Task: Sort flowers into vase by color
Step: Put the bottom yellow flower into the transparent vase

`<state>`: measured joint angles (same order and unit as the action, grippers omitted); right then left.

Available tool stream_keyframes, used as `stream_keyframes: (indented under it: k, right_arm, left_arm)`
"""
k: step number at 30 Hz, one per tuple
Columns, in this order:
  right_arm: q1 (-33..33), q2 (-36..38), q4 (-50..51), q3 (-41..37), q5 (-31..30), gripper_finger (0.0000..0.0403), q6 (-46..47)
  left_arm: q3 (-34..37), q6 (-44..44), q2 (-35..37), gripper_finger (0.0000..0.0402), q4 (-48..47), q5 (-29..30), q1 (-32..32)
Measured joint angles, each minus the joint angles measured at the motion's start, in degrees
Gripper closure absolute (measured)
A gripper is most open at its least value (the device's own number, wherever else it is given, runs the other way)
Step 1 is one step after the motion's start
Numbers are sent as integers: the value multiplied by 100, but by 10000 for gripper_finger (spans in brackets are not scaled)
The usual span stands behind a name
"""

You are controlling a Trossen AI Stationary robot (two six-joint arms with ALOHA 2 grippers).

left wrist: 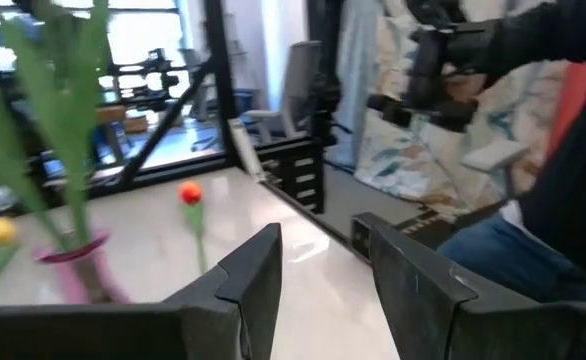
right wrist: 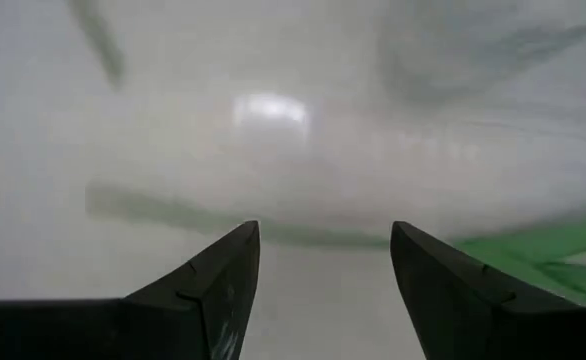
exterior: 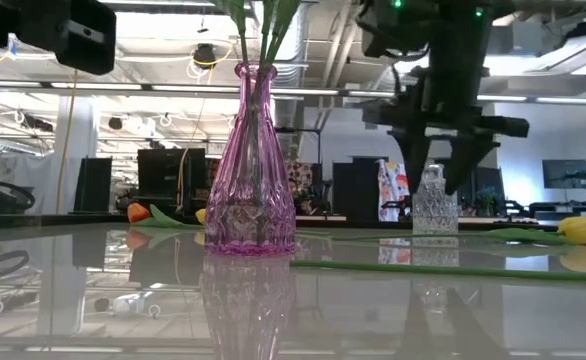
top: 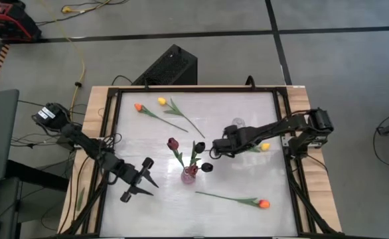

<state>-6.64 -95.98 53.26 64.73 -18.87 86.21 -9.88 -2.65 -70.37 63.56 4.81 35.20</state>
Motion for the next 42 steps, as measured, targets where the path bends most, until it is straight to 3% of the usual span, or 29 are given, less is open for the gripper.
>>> stream_keyframes:
  k: [6, 14, 19, 26, 30, 34, 42]
  right_arm:
    - [-292, 0, 439, 0, -1002, 149, 2128]
    - [-526, -521, 900, 0, -1023, 149, 3704]
    - [-449, -1003, 771, -5, -834, 149, 4210]
    - [-332, -1423, 496, 15, -293, 149, 4235]
    - [-329, -1556, 515, 28, -271, 153, 4141]
    - [-222, -1537, 485, 26, -201, 199, 3803]
    - [-444, -1530, 609, 171, -132, 362, 4016]
  left_arm:
    - [1, -103, 0, 260, -15, -669, 1]
    - [1, -32, 0, 260, -408, -1350, 5]
    - [1, 274, 0, 260, -603, -1363, 11]
    - [1, 489, 0, 260, -735, -1365, 22]
    - [1, 490, 0, 260, -740, -1368, 22]
    - [1, 473, 0, 260, -739, -1374, 22]
    - [1, 505, 0, 260, -759, -1367, 24]
